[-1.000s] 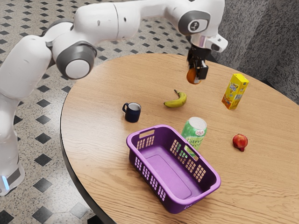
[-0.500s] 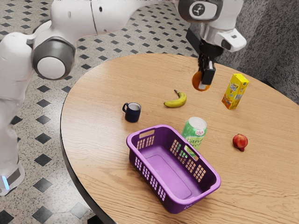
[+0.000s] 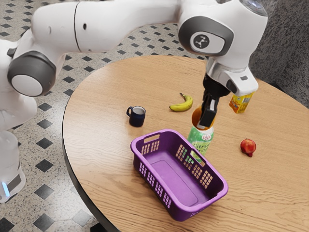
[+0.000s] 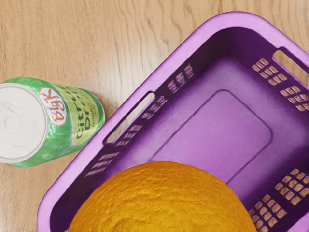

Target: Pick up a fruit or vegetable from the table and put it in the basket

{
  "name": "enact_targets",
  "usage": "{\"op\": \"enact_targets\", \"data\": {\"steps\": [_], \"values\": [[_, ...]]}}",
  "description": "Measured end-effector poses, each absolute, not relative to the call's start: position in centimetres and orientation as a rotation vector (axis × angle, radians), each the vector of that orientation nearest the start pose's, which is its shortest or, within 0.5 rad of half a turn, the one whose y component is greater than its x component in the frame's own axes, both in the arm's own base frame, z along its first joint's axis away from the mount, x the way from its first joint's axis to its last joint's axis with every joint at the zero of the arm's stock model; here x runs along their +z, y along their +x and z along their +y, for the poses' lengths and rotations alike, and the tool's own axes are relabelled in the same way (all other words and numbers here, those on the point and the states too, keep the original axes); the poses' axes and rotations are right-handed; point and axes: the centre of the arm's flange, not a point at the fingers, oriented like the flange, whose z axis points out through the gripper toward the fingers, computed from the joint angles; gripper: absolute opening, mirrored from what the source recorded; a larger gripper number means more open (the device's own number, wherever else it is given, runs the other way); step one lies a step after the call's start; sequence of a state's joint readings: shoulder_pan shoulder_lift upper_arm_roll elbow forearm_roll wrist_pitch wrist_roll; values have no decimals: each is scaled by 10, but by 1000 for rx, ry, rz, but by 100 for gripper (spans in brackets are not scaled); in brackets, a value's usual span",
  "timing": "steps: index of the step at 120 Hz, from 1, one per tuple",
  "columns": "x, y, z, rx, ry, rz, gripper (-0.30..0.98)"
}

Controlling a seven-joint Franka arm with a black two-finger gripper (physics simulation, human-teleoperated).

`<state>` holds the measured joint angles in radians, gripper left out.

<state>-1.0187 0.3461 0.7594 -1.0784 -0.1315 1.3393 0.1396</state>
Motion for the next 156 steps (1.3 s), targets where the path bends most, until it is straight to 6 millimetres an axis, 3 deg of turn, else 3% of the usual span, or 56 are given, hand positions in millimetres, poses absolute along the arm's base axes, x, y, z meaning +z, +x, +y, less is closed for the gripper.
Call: {"op": "enact_targets", "data": {"steps": [14,48,67,92,156], "values": [[657,540,-282,15,-2943,702,33],[599,539,-285,137,-2966,661,33],[577,543,-283,148,-2976,634,33],[570,543,-288,122,-2982,623,33],[520,553,-275,141,-2993,478,33]]}}
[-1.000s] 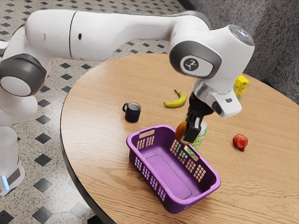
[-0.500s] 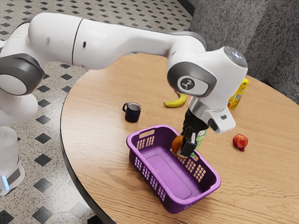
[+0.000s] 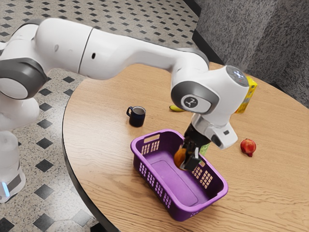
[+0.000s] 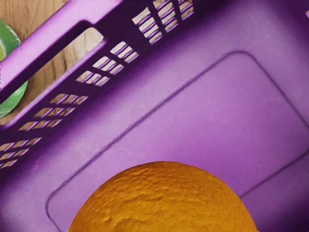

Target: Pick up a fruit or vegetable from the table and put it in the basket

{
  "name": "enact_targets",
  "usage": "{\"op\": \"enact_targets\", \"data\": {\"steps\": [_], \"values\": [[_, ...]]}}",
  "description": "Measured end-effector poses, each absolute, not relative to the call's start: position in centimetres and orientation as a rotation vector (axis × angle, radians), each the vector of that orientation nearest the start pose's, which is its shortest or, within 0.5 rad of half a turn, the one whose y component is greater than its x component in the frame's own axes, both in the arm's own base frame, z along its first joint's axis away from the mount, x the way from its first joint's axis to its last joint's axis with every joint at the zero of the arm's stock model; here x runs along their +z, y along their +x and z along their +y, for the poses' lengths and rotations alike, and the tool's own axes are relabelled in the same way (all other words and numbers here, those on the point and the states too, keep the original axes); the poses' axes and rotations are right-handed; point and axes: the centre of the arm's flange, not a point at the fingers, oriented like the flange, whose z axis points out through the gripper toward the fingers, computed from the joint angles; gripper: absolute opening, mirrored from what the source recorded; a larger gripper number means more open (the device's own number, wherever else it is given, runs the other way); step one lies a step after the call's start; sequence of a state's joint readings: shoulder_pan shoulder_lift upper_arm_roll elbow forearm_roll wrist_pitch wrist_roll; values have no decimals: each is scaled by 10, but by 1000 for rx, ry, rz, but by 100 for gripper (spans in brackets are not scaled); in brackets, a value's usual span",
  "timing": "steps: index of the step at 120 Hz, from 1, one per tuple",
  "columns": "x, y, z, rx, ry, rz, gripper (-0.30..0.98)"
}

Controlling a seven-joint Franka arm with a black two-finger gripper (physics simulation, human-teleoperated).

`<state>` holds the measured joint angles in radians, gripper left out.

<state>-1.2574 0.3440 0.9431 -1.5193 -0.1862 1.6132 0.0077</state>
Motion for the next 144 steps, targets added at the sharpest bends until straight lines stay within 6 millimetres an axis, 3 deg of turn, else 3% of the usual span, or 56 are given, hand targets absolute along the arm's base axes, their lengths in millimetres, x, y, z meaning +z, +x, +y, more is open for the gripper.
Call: {"op": "enact_targets", "data": {"steps": [64,126,144], "values": [[494,550,-284,151,-2993,392,33],[477,558,-265,145,-3005,282,33],[476,557,-267,143,-3005,277,51]]}}
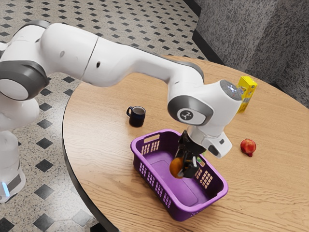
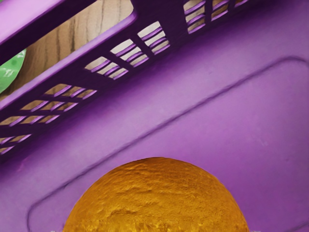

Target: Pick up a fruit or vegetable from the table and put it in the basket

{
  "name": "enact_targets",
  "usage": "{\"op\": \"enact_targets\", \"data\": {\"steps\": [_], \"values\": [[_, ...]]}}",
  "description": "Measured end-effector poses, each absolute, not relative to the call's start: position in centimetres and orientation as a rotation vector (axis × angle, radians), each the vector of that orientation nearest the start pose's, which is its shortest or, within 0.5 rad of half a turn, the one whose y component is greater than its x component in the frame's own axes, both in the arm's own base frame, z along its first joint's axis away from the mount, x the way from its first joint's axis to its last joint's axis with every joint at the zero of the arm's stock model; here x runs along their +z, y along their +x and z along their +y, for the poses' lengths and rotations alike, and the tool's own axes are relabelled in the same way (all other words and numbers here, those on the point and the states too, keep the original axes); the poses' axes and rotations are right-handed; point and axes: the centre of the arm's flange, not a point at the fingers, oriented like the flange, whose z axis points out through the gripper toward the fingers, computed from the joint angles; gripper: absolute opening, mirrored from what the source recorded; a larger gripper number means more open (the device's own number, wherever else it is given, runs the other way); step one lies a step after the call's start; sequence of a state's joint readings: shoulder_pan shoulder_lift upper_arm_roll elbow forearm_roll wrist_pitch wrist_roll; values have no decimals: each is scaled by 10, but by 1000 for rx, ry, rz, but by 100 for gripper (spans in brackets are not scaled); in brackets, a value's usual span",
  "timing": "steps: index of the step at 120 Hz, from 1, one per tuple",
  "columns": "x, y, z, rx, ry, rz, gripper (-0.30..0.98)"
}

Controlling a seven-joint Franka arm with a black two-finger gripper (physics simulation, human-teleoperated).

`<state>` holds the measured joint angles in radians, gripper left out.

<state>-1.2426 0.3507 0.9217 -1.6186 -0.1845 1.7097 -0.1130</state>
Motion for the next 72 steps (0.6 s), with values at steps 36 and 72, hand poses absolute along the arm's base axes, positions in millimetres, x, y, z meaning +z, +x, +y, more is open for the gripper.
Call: {"op": "enact_targets", "data": {"steps": [36,72], "values": [[498,556,-266,56,-2974,307,65],[700,505,-268,-224,-2991,281,66]]}}
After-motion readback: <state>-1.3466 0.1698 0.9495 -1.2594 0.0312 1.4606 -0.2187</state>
